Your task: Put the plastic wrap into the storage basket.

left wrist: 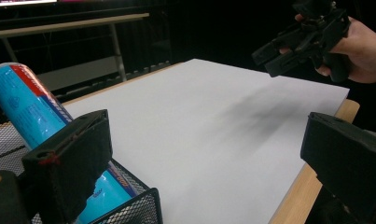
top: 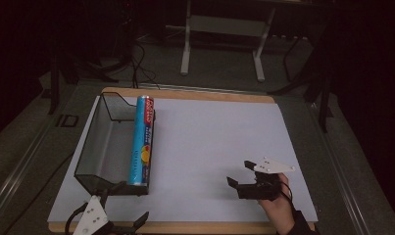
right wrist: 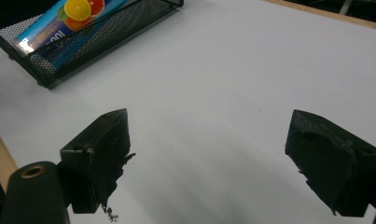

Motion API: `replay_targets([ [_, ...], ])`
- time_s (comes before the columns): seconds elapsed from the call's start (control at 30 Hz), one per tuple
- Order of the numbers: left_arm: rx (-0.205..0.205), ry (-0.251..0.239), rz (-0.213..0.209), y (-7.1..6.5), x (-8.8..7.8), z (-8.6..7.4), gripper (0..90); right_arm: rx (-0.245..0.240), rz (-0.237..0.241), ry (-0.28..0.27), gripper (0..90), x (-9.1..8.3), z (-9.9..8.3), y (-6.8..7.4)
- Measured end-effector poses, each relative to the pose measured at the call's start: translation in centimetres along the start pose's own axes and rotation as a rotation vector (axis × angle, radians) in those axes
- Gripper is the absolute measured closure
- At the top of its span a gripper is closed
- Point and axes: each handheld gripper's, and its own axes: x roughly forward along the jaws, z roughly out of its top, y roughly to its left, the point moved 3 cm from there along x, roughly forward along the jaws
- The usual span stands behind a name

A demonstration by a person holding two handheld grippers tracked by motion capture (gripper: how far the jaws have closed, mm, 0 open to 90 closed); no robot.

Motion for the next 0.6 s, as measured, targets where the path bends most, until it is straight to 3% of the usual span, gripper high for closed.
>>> replay_targets([
  [0.2,0.000,0.001,-0.001,0.01,0.01,0.00,2.7,-0.017,-0.017,0.016,13.8,-0.72,-1.11,-0.11],
  [0.4,-0.002,0.003,-0.002,0.03,0.01,0.01,2.7,-0.001,-0.029,-0.021,13.8,-0.84,-0.86,-0.81],
  [0.6,-0.004,0.005,-0.002,0.06,0.03,0.00,2.8,-0.006,-0.027,-0.009,13.8,-0.48,-0.99,-0.90],
])
